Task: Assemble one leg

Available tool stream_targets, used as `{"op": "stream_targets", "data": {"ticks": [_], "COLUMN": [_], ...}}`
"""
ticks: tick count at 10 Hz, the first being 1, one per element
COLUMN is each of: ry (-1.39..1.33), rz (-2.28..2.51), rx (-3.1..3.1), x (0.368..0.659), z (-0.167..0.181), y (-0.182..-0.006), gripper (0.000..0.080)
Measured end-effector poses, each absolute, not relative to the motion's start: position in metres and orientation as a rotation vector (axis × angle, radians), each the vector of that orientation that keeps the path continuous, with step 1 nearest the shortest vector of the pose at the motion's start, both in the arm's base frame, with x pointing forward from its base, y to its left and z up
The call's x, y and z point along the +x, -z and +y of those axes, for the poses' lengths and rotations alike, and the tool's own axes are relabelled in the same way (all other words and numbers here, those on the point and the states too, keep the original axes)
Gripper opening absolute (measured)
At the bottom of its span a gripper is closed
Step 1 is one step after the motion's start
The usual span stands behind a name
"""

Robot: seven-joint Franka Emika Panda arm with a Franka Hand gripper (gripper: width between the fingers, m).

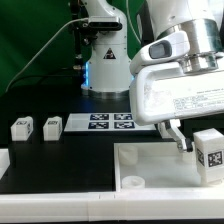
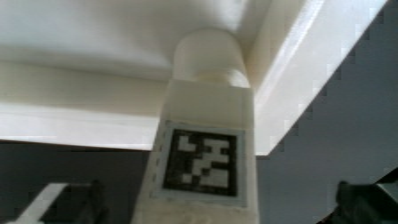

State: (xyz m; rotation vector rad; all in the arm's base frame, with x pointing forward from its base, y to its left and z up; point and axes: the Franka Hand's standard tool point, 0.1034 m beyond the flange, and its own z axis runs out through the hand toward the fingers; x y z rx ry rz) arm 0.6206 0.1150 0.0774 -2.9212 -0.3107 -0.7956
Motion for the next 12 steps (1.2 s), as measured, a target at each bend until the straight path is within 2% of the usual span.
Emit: {"op": "stream_targets", "data": {"ticks": [8,9,10,11,12], "ry": [0.791,0.653,0.503,0.497,0.249], "rz": [-0.311,-0.304,-0.27,-0.277,-0.274], "rx": [-2.922,-2.943,-2.965,-2.972,-2.981], "x": [0.62,0.615,0.615,0.619,0.613], "z": [0.115,0.115,0.115,0.111,0.115], "y": [-0.077,-0.082,-0.118,-0.125,-0.099], "gripper": [0.0649,0.0649,0.0649,0.0649,0.0649]}}
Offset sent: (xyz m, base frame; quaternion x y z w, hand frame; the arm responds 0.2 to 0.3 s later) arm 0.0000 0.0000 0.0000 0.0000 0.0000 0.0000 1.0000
